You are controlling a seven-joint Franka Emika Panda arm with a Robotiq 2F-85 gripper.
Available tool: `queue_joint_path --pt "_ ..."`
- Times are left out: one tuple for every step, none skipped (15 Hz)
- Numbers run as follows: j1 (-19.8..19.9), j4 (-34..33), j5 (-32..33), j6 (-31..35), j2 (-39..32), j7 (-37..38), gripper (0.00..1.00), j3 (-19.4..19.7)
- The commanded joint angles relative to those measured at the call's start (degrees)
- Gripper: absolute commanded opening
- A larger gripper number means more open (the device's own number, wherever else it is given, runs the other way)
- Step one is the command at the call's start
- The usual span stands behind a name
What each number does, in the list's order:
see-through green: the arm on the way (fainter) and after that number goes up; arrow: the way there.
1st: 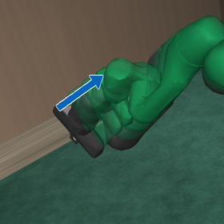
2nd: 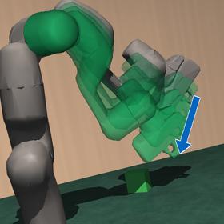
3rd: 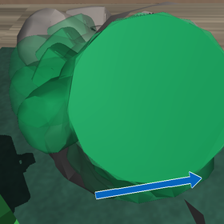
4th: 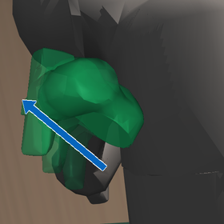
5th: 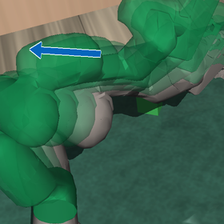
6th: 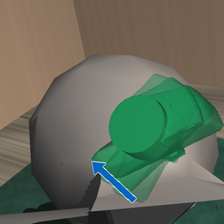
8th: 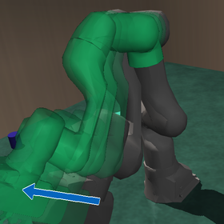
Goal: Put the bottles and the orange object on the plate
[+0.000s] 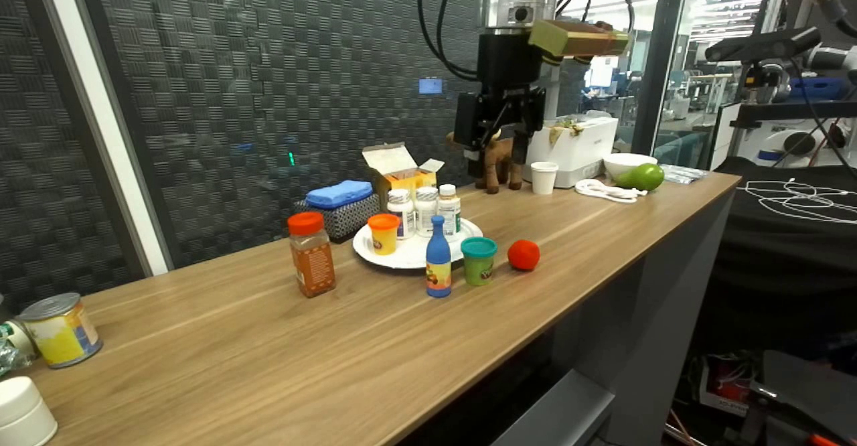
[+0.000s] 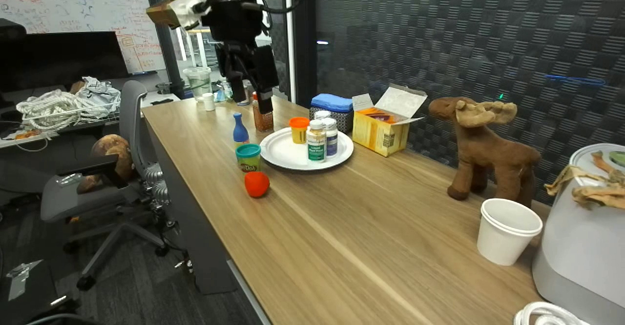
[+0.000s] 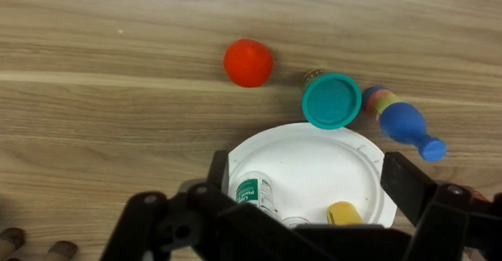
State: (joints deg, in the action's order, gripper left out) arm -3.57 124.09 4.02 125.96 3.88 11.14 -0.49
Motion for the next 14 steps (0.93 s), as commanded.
queue_joint_path --pt "0.74 4.34 -3.72 1.15 3.36 -8.35 1.00 -0.09" --pt "0.68 4.70 -4.63 1.16 3.07 -10.41 1.00 -0.11" --pt "0.59 4.84 -5.47 1.27 2.16 -11.94 1.00 -0.20" --pt "0.47 4.97 -5.85 1.25 1.35 -13.00 1.00 -0.38" --pt "0.42 5.02 -6.03 0.81 0.71 -14.20 1.00 -0.49" --pt "0.26 5.10 -6.41 0.95 0.10 -15.37 1.00 -0.71" --pt "0.16 5.01 -6.28 0.74 -0.50 -16.22 1.00 -0.98" --pt "0.12 4.87 -5.85 0.54 -1.10 -16.80 1.00 -1.24" --pt "0.04 4.58 -5.56 0.36 -1.77 -17.29 1.00 -1.57" --pt "-0.04 4.40 -5.47 0.31 -2.36 -17.81 1.00 -1.86" --pt "-0.17 4.26 -5.56 0.45 -3.06 -18.37 1.00 -2.16" --pt "-0.27 4.15 -5.12 0.79 -3.81 -18.56 1.00 -2.46" --pt "-0.34 4.05 -4.23 1.40 -4.53 -18.39 1.00 -2.73" --pt "-0.38 3.86 -3.03 1.87 -5.30 -17.99 1.00 -2.93"
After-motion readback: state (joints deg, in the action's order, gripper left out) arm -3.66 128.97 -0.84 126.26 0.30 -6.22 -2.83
